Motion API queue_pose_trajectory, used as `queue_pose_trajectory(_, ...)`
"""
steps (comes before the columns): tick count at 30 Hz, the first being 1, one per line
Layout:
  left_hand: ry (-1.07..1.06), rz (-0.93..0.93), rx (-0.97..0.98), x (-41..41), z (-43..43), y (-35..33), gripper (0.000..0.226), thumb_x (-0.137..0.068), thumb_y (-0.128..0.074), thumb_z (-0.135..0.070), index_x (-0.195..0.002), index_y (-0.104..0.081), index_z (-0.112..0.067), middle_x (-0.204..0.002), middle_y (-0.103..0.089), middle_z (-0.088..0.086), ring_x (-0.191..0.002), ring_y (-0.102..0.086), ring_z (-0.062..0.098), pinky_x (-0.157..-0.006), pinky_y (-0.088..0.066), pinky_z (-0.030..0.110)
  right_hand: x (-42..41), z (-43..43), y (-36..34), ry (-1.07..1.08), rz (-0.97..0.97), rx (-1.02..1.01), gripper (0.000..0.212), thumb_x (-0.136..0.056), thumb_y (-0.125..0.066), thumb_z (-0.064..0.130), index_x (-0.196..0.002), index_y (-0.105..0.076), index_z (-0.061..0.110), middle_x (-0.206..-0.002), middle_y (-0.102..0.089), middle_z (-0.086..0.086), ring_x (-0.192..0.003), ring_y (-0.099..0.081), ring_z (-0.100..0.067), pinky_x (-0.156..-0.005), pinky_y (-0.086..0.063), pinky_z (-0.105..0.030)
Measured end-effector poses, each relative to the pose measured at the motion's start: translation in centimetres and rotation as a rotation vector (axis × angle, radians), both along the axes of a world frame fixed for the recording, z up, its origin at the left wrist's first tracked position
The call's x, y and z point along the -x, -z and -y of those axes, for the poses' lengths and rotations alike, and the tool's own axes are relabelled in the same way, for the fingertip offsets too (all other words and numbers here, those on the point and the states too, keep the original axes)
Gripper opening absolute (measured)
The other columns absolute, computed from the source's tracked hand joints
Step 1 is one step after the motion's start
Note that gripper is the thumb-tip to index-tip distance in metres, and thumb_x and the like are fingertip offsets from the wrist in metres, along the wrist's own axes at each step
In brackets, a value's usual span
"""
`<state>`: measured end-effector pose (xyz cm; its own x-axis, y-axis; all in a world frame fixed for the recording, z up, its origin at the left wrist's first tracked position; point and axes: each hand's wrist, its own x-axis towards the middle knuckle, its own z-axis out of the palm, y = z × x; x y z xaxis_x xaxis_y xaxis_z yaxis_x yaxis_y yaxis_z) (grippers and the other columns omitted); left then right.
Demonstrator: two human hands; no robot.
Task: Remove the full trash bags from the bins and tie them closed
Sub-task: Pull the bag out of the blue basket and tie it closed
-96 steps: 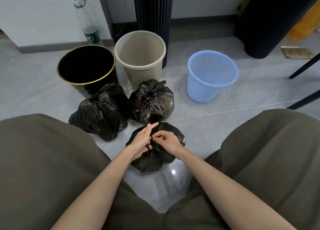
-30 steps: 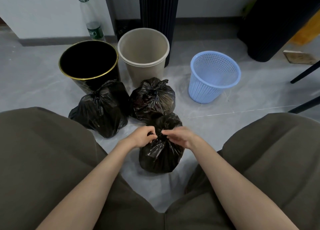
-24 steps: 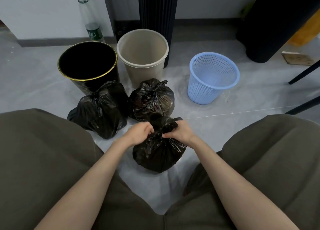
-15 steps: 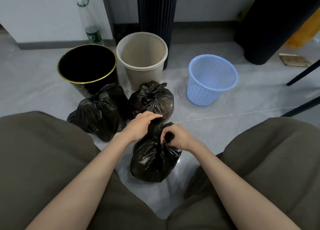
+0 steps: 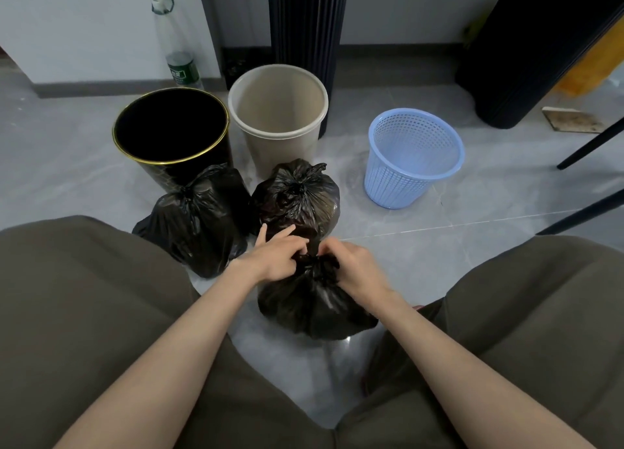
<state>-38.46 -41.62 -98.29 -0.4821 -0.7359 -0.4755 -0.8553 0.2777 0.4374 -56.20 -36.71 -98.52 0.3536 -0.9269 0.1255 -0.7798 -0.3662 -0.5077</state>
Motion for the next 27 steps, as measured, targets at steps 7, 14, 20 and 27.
queue_pose_trajectory(7, -0.116, -0.233, -0.059, 0.3, -1.0, -0.2, 0.054, -0.086, -0.045, -0.003, -0.138, -0.045, -0.015, -0.152, -0.029, -0.009, -0.144, -0.006, 0.015, -0.111, -0.001, 0.019, -0.1, 0.1, 0.1, 0.117, 0.257, 0.144, 0.044, -0.062, -0.062, -0.009, -0.104, -0.062, 0.005, -0.101, -0.066, -0.005, -0.098, -0.060, -0.013, -0.090, -0.046, -0.018)
queue_pose_trajectory(14, -0.515, -0.652, -0.422, 0.4, -1.1, -1.5, 0.040, -0.073, -0.039, -0.046, -0.084, -0.063, -0.015, -0.092, -0.059, 0.007, -0.097, -0.052, 0.017, -0.095, -0.038, 0.034, -0.3, 0.6, 0.3, 0.250, 0.378, 0.168, 0.043, -0.060, -0.056, -0.012, -0.098, -0.067, 0.005, -0.095, -0.066, -0.003, -0.094, -0.056, -0.003, -0.091, -0.039, -0.009)
queue_pose_trajectory(20, -0.640, -0.598, -0.179, 0.6, -0.8, -1.1, 0.028, -0.097, -0.047, -0.031, -0.078, -0.059, -0.014, -0.072, -0.056, -0.002, -0.075, -0.049, 0.011, -0.066, -0.038, 0.014, -0.9, 0.2, 0.7, 0.225, 0.399, 0.041, 0.037, -0.072, -0.063, -0.011, -0.102, -0.064, 0.011, -0.098, -0.064, 0.001, -0.093, -0.056, -0.004, -0.089, -0.041, -0.012)
queue_pose_trajectory(27, -0.629, -0.612, -0.195, 0.4, -1.8, 0.1, 0.023, -0.087, -0.065, -0.017, -0.108, -0.071, -0.010, -0.097, -0.070, -0.001, -0.069, -0.060, -0.013, -0.066, -0.044, -0.001, -0.6, 0.5, 0.8, 0.166, 0.381, -0.004, 0.031, -0.072, -0.064, -0.009, -0.093, -0.065, 0.012, -0.091, -0.065, 0.003, -0.088, -0.060, -0.009, -0.084, -0.046, -0.019)
